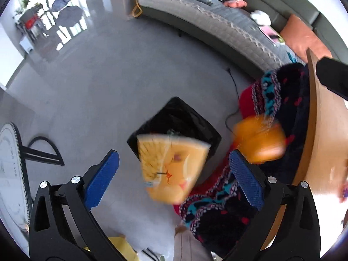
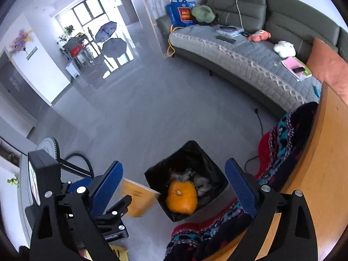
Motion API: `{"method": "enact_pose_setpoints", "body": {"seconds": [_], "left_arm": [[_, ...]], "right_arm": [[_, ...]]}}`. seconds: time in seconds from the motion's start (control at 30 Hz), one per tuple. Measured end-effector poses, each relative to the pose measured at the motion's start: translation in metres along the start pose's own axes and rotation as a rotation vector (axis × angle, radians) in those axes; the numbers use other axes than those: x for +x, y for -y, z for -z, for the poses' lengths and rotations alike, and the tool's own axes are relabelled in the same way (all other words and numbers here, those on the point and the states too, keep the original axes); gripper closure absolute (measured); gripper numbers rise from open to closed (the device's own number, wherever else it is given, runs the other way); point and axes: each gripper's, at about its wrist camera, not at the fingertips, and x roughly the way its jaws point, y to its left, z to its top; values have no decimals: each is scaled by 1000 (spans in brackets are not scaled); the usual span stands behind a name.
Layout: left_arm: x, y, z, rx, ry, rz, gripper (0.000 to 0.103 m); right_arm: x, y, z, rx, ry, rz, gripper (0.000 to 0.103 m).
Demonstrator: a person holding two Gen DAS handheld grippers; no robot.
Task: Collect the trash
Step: 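Move both open grippers back toward the table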
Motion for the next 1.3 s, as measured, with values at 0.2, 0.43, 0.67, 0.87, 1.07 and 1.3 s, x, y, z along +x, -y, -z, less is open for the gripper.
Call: {"method": "enact_pose_setpoints", "body": {"seconds": [0.2,0.43,0.67,0.87,1.07,1.3], "left_arm": [[-3,-7,-3,-31,9,15,5],[-11,6,-4,-3,20,33,5],[-27,42,-1,61,41,72,5],[-41,97,6,163,57,111,5],[-53,163,20,280,65,157,5],[-65,240,42,407,65,211,5]], "right_arm": [[-2,3,2,11,3,-16,8],[-15,22,6,66,15,-18,8],[-50,49,20,121,68,5,8],[-89,94,46,198,118,47,8],[-129,147,77,294,163,100,8],[-172,208,120,408,209,157,8]]}}
